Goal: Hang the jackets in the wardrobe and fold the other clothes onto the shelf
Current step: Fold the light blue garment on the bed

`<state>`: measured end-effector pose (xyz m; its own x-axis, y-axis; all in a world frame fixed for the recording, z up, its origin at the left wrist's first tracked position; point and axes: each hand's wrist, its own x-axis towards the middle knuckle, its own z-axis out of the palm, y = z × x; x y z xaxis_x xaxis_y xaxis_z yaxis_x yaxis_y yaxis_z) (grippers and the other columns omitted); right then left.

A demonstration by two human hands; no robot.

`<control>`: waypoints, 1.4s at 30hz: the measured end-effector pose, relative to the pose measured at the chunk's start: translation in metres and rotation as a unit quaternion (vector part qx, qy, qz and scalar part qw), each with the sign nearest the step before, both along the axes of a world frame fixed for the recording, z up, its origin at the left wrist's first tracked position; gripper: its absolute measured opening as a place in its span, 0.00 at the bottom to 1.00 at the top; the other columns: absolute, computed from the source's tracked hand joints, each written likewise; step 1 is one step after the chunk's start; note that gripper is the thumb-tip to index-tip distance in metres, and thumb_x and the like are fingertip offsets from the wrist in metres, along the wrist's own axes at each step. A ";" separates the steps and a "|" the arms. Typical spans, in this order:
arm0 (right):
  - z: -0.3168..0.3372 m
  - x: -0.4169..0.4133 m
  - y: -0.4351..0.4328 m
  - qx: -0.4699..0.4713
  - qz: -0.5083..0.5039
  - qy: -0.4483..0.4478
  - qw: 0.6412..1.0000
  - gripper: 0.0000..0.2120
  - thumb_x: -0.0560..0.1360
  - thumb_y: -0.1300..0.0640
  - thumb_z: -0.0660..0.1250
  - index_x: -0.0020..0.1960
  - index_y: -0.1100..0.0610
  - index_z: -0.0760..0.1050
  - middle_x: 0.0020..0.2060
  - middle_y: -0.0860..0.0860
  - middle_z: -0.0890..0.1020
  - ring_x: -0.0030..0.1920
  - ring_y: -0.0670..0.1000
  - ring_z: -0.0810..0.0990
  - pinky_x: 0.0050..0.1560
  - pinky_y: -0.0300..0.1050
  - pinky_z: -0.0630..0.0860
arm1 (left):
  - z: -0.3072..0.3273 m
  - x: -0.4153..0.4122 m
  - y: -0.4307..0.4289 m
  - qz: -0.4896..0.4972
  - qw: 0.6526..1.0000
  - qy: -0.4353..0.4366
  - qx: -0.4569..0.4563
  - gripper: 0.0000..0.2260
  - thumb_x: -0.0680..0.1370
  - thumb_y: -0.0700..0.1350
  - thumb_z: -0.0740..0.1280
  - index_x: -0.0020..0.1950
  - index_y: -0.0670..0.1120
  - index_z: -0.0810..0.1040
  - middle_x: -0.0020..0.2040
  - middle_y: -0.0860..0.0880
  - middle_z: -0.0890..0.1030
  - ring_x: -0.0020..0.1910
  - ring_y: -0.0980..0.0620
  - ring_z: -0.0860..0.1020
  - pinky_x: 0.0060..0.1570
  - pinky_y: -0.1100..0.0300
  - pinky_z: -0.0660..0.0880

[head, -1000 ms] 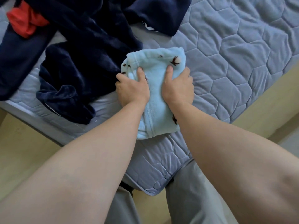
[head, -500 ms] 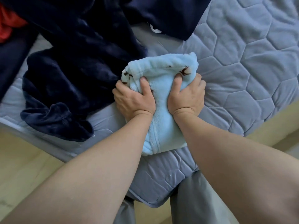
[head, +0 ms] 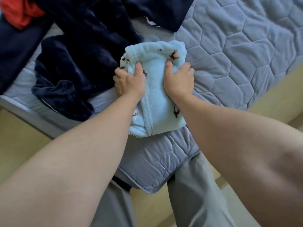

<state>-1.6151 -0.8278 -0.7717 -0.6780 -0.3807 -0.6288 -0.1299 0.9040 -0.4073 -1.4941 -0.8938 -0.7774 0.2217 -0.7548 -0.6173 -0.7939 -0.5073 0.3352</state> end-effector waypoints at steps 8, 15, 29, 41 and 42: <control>0.172 -0.011 0.028 -0.089 0.076 -0.198 0.973 0.16 0.62 0.49 0.73 0.49 0.48 0.79 0.41 0.40 0.85 0.41 0.39 0.83 0.42 0.38 0.81 | 0.172 0.078 0.020 0.131 0.923 0.305 0.192 0.29 0.59 0.52 0.86 0.56 0.45 0.84 0.47 0.46 0.87 0.46 0.46 0.87 0.49 0.45 0.83; 0.367 0.063 0.047 -0.182 0.222 -0.237 0.928 0.20 0.66 0.62 0.73 0.55 0.47 0.80 0.48 0.47 0.86 0.51 0.47 0.85 0.50 0.44 0.83 | 0.351 0.182 0.030 0.060 0.898 0.393 0.187 0.26 0.59 0.46 0.86 0.55 0.45 0.85 0.51 0.43 0.87 0.51 0.44 0.86 0.49 0.46 0.83; 0.611 0.295 0.002 -0.229 0.480 -0.032 0.846 0.38 0.59 0.48 0.83 0.63 0.44 0.67 0.45 0.41 0.79 0.41 0.41 0.79 0.37 0.36 0.74 | 0.599 0.432 0.015 -0.164 0.864 0.453 -0.146 0.28 0.63 0.39 0.84 0.60 0.51 0.83 0.58 0.51 0.85 0.58 0.53 0.83 0.53 0.61 0.79; 0.694 0.494 0.014 -0.193 0.781 0.015 0.594 0.39 0.64 0.46 0.79 0.71 0.49 0.66 0.56 0.45 0.81 0.56 0.51 0.80 0.54 0.45 0.78 | 0.675 0.601 0.186 0.022 0.870 0.214 -0.444 0.24 0.58 0.50 0.85 0.47 0.50 0.77 0.41 0.58 0.82 0.39 0.62 0.80 0.37 0.69 0.74; 0.695 0.511 0.023 -0.206 0.796 0.007 0.569 0.27 0.65 0.47 0.78 0.60 0.47 0.72 0.49 0.42 0.81 0.49 0.49 0.81 0.46 0.41 0.77 | 0.678 0.611 0.206 0.037 0.866 0.188 -0.462 0.24 0.58 0.53 0.82 0.48 0.54 0.76 0.43 0.57 0.82 0.42 0.61 0.80 0.39 0.67 0.75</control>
